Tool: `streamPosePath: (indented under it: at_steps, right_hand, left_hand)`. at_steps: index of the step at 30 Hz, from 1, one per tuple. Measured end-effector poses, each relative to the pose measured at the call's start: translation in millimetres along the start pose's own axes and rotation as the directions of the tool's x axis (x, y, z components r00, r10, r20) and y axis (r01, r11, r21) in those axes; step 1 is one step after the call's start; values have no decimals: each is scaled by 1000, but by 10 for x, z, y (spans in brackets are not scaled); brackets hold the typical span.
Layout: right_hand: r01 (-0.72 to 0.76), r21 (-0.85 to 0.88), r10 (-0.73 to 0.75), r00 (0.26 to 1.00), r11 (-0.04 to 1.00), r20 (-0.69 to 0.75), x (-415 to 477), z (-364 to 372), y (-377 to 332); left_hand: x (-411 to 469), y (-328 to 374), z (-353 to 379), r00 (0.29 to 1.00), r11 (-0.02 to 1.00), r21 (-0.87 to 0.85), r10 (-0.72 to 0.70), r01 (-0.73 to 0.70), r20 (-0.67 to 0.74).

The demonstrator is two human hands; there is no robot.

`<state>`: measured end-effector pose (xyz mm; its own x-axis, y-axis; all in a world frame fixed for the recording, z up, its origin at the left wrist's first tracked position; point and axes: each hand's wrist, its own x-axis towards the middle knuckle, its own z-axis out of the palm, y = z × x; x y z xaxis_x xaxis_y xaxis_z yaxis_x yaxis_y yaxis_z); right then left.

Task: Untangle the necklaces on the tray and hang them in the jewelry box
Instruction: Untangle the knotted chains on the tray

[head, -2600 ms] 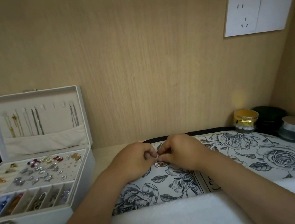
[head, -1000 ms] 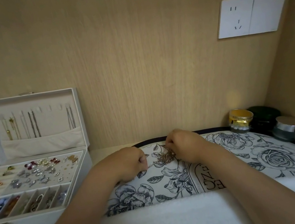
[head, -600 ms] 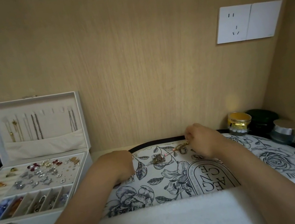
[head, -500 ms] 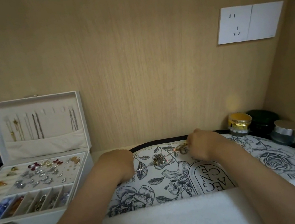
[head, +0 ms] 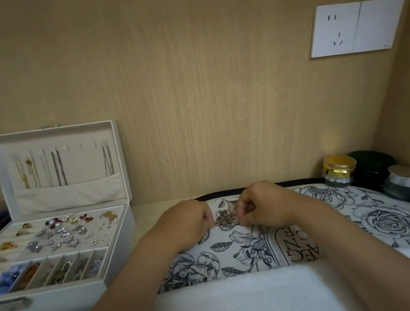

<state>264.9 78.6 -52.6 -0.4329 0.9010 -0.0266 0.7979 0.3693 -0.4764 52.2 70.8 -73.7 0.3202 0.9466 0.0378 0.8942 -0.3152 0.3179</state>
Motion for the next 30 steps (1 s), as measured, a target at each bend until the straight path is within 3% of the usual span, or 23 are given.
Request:
streamPosePath:
  at_steps: [5,8,11,14,17,22,25,30]
  right_hand:
    - [-115,-71,126,977,991,173,-40,-115,-5]
    - [-124,-13,125,986,992,110,-6,-71,-19]
    - [-25,-50,21,996,998,-83,60,3,33]
    - [49,-59,-53,996,997,-72,77,49,66]
    - [66,-60,-71,994,996,-80,69,51,79]
    - [3,-89,-9,998,996,-66,90,50,118]
    - [-51,-90,47,997,995,-54,91,14,149]
    - [-120,-115,122,993,986,3,85,-30,156]
  left_hand:
    - [-35,37,-98,987,997,-65,-31,42,156]
    - [-61,43,-156,978,992,-114,-37,61,203]
    - [-47,44,-91,1000,998,-53,-12,13,18]
    - [4,85,91,981,994,-48,84,-94,-177]
    - [57,116,204,976,988,-43,137,-146,-169]
    - [72,80,231,969,987,-114,86,-114,-230]
    - [83,87,222,969,951,-304,-26,-52,-246]
    - [98,108,174,962,759,-651,-187,13,-198]
